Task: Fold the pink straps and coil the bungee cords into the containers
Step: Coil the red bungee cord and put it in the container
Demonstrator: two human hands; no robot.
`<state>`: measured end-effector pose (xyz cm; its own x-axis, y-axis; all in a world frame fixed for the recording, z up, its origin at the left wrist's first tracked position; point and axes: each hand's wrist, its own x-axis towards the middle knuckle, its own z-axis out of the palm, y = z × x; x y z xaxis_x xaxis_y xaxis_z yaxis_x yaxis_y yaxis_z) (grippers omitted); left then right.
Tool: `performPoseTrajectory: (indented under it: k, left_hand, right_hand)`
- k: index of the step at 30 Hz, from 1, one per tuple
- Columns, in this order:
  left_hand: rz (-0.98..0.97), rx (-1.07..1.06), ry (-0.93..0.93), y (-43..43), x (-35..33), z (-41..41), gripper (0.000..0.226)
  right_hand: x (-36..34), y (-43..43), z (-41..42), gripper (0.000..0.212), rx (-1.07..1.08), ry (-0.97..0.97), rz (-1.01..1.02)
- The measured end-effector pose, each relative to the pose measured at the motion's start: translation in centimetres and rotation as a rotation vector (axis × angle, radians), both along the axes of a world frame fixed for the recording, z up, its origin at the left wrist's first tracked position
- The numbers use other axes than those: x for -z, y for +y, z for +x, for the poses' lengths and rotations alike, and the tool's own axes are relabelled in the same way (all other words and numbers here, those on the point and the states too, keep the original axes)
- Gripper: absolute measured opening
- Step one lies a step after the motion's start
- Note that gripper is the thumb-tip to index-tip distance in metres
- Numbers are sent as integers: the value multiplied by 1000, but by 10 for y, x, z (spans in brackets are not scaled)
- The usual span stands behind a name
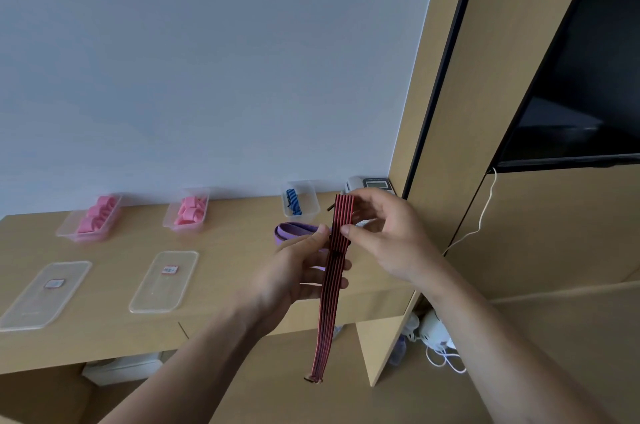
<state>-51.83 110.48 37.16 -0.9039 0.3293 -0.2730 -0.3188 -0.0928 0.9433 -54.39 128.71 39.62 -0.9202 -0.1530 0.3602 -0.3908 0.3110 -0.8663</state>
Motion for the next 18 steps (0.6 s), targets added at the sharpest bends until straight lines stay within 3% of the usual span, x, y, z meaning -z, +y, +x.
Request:
performPoseTrajectory:
  k: [8, 12, 15, 18]
  left_hand:
    - [28, 6, -64, 4, 1, 1, 63]
    - [91, -32, -106, 1, 3, 0, 62]
    - [99, -63, -110, 0, 3, -1, 59]
    - [117, -84, -108, -1, 1, -1, 59]
  right_hand:
    - [11, 0, 6, 54, 88, 162, 3]
    - [11, -2, 15, 36, 112, 419, 108]
    - [12, -3, 24, 19, 103, 451, 82]
    - [13, -4, 34, 18, 93, 443, 90]
